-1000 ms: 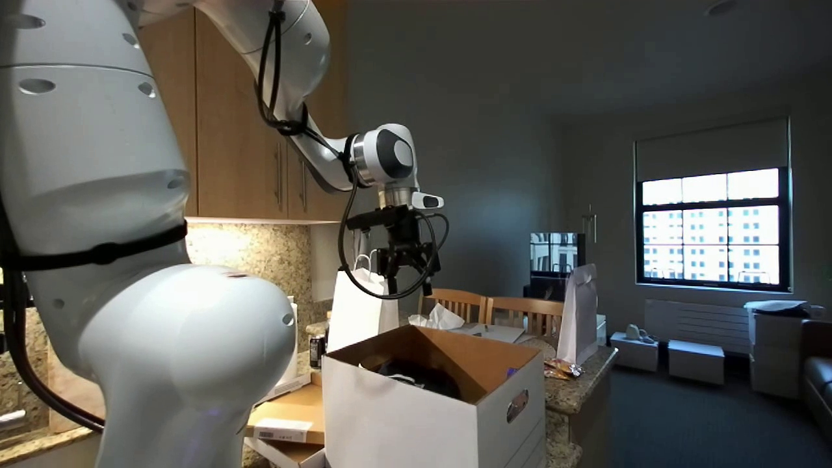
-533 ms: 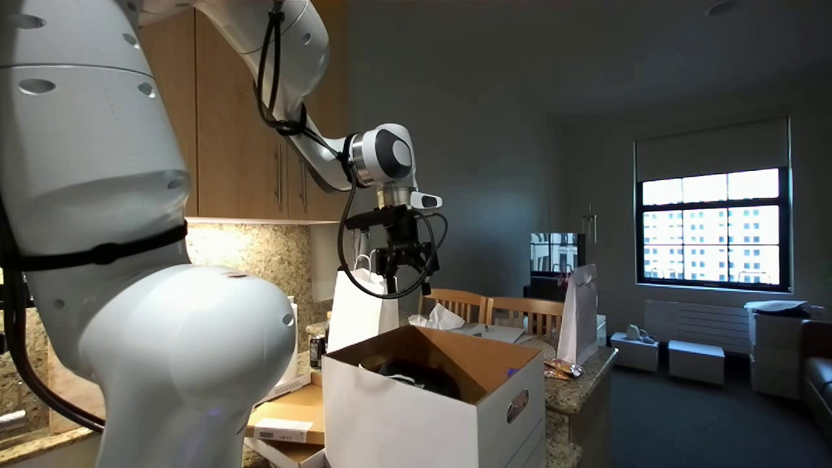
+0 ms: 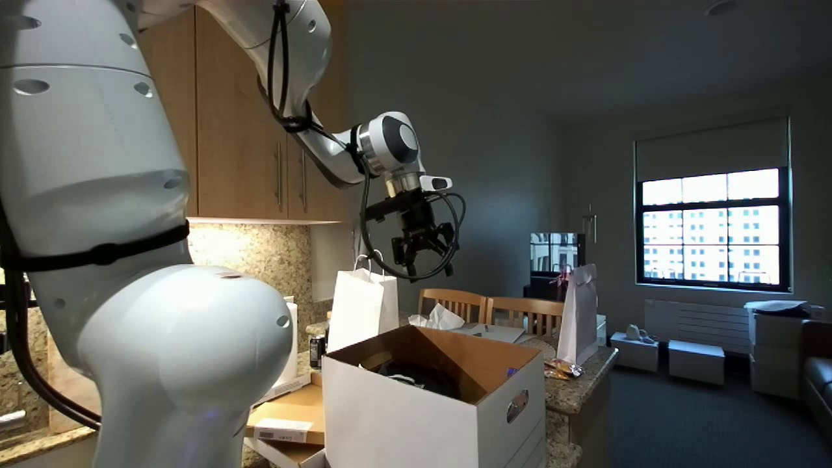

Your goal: Remove the box and a water bottle from the big box and put them on the counter

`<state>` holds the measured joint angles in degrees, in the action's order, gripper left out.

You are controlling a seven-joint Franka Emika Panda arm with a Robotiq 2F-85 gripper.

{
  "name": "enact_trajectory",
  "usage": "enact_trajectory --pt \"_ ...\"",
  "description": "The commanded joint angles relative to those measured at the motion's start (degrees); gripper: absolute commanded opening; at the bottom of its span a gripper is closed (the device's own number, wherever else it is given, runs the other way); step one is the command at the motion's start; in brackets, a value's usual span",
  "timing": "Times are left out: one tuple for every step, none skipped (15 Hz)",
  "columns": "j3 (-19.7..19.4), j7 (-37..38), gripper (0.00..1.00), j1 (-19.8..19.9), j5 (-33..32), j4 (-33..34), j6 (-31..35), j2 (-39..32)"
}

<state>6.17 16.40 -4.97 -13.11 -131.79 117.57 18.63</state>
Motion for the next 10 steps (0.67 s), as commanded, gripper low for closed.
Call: enact_trajectory --pt "0.87 -1.3 1.0 2.11 -4.66 2.1 2.06 -2.01" --pt "0.92 -0.73 1.0 2.4 -5.91 2.72 2.48 -2.27" --pt "0.82 -0.82 1.0 2.65 -6.91 3.75 2.22 -2.37" --pt "0.49 -1.54 1.0 2.7 -7.01 4.71 1.67 -2.34" --pt "0.16 -2.89 1.0 2.57 -6.29 6.09 -0.7 -2.08" --pt "-0.16 -4.24 1.0 2.36 -5.2 6.77 -1.63 -1.42" --pt "-0.21 -4.61 1.0 2.39 -5.22 7.38 -2.36 -0.76" --pt "-0.06 -3.75 1.0 2.62 -5.92 7.91 -2.58 -0.16" --pt "-0.08 -2.9 1.0 2.82 -6.0 8.66 -2.59 0.12" --pt "-0.02 -1.96 1.0 3.13 -6.25 9.55 -2.81 0.21"
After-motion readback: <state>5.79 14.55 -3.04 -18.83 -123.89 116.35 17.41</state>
